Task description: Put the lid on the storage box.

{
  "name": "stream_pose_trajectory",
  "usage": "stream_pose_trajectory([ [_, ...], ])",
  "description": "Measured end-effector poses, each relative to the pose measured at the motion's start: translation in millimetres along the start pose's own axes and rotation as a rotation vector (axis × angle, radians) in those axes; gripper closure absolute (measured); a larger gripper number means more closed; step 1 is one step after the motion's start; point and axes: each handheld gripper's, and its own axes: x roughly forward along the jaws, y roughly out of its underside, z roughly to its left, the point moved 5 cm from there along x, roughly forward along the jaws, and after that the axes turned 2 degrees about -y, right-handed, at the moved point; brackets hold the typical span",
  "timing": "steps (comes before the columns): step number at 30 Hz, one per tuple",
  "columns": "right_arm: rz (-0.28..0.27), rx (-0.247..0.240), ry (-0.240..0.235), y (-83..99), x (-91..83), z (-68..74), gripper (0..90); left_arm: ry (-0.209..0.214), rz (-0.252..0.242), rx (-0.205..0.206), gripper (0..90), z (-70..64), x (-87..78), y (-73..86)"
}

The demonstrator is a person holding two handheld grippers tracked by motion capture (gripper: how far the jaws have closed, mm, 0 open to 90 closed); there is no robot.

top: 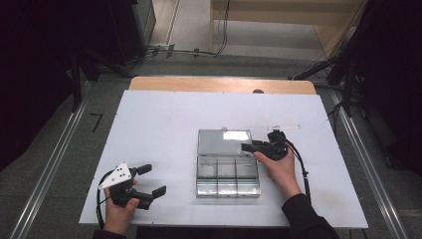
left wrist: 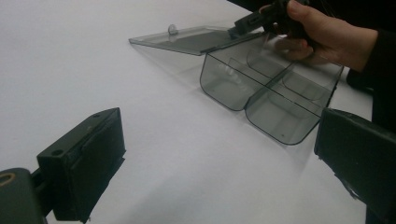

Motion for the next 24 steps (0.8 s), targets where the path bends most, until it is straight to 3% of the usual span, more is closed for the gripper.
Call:
stream_pose_trajectory([
  [10,-0.03,-0.01,0.001,2.6,0.1,-0.1,32.3,-0.041,-0.005,-0.025,1.7,0.4,1.8,-10.7],
  [24,-0.046,0.003,-0.005,4.4,1.1,-0.5,32.1,-0.046,-0.023,-0.068,1.7,-5.6,15.1,-40.5],
])
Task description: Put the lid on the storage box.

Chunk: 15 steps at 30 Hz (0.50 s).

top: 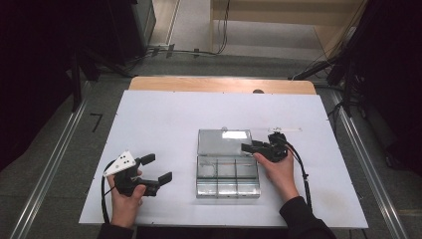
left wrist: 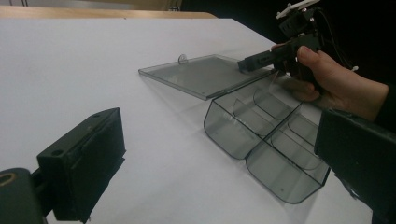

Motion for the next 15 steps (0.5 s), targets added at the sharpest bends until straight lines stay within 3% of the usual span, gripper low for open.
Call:
stream_pose_trajectory([
  [15,-0.004,0.001,0.002,0.5,-0.2,0.2,32.2,0.018,0.052,0.012,1.6,-2.7,27.9,-14.5],
])
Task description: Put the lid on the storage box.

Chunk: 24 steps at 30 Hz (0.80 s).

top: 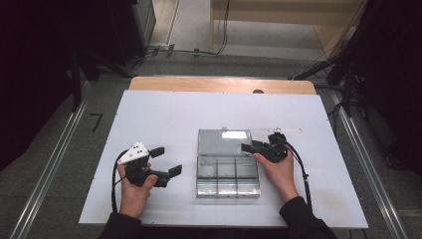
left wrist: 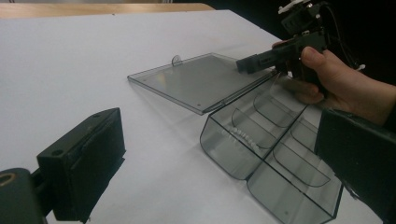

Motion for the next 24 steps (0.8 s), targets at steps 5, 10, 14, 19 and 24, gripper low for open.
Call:
stream_pose_trajectory([
  [5,-0.001,-0.001,0.001,0.1,0.0,0.0,32.2,0.021,0.0,-0.023,0.8,1.9,11.6,-4.0],
  [10,-0.003,-0.002,0.001,0.2,0.0,0.0,32.2,0.04,0.017,-0.028,0.7,0.5,26.1,-4.9],
  [14,-0.005,-0.002,0.002,0.4,-0.1,0.2,32.2,0.048,0.022,-0.038,0.5,0.8,39.1,-6.1],
  [19,-0.004,0.0,0.0,0.5,-0.3,0.1,32.2,0.056,0.044,-0.044,0.0,-0.3,56.2,-8.5],
  [24,-0.004,-0.001,0.0,0.5,-0.4,0.1,32.2,0.072,0.058,-0.069,0.0,0.3,69.6,-10.0],
])
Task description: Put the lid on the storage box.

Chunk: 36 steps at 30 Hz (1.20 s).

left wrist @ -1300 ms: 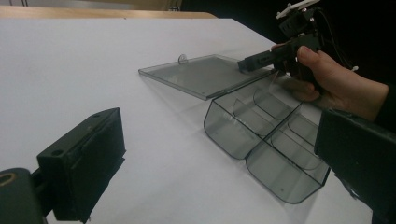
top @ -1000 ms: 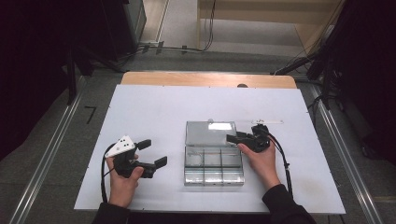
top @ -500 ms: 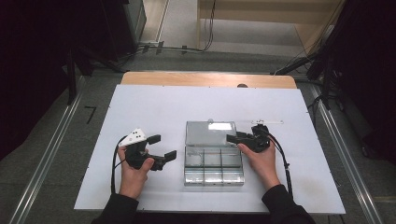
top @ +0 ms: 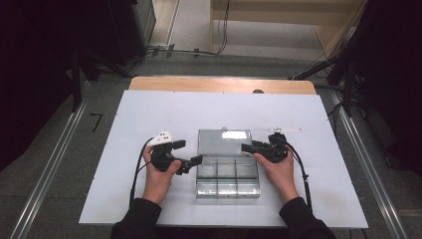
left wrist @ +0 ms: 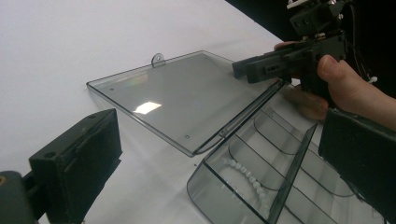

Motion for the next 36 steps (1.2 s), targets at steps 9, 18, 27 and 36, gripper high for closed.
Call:
stream_pose_trajectory([
  [9,-0.002,-0.005,0.001,0.2,-0.2,0.6,32.2,0.014,0.032,-0.051,0.0,7.2,15.5,-1.8],
  [18,-0.005,-0.012,0.004,0.5,-0.5,1.1,32.2,-0.041,0.059,-0.136,6.1,18.2,31.3,-2.1],
  [27,-0.004,-0.011,0.008,0.8,-0.7,1.5,32.2,-0.077,0.112,-0.196,19.1,22.6,45.8,3.7],
  [36,-0.013,-0.029,0.023,1.1,-1.2,2.8,32.3,-0.095,0.133,-0.221,29.8,22.7,51.6,5.3],
])
